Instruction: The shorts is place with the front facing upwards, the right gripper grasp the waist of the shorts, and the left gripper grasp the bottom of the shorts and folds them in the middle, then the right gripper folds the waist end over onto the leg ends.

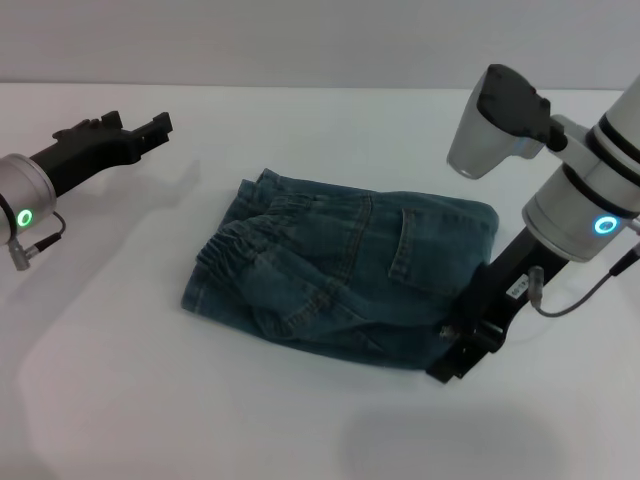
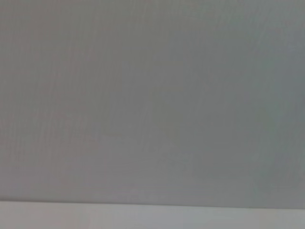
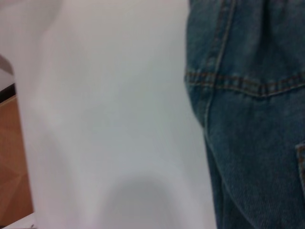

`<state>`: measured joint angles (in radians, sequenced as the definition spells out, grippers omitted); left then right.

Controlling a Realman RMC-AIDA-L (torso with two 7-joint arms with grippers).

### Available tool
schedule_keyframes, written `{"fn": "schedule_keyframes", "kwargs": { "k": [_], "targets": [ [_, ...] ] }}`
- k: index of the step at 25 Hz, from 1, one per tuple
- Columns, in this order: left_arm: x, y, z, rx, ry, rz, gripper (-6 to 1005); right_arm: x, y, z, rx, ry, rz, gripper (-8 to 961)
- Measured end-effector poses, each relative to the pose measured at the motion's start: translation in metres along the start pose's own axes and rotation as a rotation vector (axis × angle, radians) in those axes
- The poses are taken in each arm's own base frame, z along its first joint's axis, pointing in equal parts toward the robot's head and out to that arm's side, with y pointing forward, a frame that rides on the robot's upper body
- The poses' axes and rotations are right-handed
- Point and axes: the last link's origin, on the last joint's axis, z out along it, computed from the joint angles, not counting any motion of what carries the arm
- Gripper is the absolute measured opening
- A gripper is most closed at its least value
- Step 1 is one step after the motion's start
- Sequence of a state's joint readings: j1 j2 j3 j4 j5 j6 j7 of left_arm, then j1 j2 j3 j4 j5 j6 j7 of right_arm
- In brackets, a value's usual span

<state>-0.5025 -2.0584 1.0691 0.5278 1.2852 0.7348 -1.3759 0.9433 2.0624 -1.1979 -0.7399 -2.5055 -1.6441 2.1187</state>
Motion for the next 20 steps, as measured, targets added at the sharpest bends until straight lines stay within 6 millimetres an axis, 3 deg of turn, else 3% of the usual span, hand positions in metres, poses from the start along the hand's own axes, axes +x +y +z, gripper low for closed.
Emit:
{"fn": "schedule_keyframes", "kwargs": {
  "k": [15, 20],
  "targets": [
    [-0.007, 0.000, -0.004, -0.007, -0.009, -0.024, 800, 0.013, -0.039, -0.025, 0.169, -0.136, 0.097, 603],
    [-0.004, 0.002, -0.005, -0.026, 0.007, -0.029, 800, 0.021, -0.033, -0.036, 0.141, -0.166, 0.100, 603]
  ]
}}
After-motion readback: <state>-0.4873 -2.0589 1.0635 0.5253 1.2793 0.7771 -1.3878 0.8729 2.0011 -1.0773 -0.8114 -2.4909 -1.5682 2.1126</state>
